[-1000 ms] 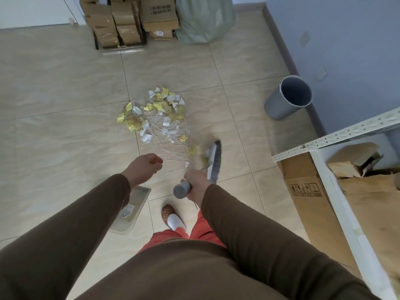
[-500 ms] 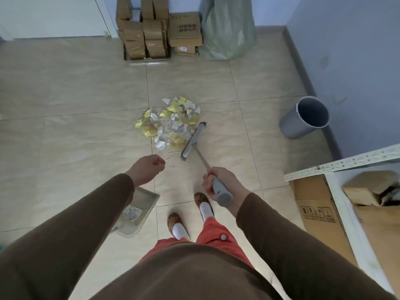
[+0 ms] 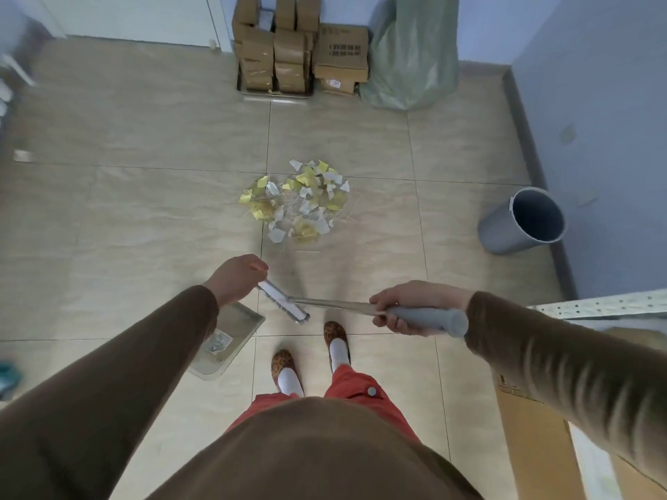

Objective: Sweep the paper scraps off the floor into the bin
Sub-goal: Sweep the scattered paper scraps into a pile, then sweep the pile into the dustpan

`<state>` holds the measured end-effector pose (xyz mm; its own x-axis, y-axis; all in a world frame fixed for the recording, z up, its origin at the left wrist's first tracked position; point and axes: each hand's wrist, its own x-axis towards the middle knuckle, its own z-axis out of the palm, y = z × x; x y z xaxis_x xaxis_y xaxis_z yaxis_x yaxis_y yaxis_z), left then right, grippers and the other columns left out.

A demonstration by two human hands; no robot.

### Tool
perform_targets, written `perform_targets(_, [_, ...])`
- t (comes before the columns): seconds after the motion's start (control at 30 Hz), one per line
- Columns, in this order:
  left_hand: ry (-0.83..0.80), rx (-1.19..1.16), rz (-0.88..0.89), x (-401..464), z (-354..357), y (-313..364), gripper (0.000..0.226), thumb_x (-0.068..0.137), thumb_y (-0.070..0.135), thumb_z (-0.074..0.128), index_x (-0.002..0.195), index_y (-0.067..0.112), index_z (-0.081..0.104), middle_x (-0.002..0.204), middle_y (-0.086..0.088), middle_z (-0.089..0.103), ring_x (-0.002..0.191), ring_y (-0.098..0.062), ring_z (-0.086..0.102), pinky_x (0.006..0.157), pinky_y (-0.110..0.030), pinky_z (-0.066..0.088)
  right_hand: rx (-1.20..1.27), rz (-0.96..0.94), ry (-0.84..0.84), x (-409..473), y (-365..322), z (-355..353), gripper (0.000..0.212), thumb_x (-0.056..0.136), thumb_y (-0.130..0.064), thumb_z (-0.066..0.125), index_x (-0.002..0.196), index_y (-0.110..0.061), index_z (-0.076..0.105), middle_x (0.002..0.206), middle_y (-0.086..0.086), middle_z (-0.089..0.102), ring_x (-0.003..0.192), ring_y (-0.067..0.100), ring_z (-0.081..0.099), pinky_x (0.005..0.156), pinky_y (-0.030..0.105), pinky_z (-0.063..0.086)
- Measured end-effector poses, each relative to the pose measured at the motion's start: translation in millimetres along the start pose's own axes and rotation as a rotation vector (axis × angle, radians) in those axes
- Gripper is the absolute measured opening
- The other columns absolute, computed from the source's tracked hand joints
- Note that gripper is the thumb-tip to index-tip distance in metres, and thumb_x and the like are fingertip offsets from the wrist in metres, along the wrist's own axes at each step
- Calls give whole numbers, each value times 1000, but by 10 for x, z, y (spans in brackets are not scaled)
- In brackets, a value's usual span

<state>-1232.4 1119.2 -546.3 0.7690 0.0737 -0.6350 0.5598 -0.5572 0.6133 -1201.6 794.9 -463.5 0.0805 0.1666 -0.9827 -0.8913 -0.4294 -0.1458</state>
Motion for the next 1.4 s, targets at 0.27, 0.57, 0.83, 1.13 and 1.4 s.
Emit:
perform_targets(0.27, [75, -55, -82, -226, -54, -252, 20, 93, 16, 58, 110, 14, 68, 110, -8, 70, 99, -25, 68, 91, -48, 56, -354, -155, 138, 559, -1062, 120, 19, 101, -11, 47, 118, -3, 46, 84, 15, 59, 48, 14, 56, 38, 18, 48])
perform_targets(0.57, [139, -73, -65, -375, -271, -409, 20, 93, 14, 58, 109, 10, 69, 109, -12, 70, 100, -29, 68, 94, -47, 53, -63, -184, 91, 203, -988, -29, 26, 99, -16, 53, 122, -7, 48, 81, 10, 58, 43, 8, 51, 35, 16, 46])
perform_targets(0.83, [182, 70, 40, -566, -826, -507, 22, 95, 23, 60, 115, 17, 67, 121, -3, 67, 113, -20, 61, 91, -32, 46, 132, -194, -68, 58, -901, 832, 8, 97, -8, 50, 92, -8, 44, 72, 7, 50, 42, 8, 46, 34, 14, 43])
perform_targets(1.13, [144, 310, -248, -1457, -1727, -1371, 56, 79, 51, 76, 127, 27, 59, 132, -3, 61, 114, -21, 61, 101, -36, 46, 110, -227, -104, 163, -886, 1482, 7, 94, -5, 52, 94, -7, 46, 70, 7, 50, 42, 9, 48, 34, 17, 44])
perform_targets(1.4, [99, 265, -456, -1860, -1625, -1975, 94, 59, 59, 86, 140, 29, 48, 142, -5, 54, 124, -25, 55, 107, -34, 37, 65, -227, -122, 153, -886, 1665, 5, 94, -5, 53, 96, -5, 49, 71, 8, 49, 41, 8, 49, 33, 17, 45])
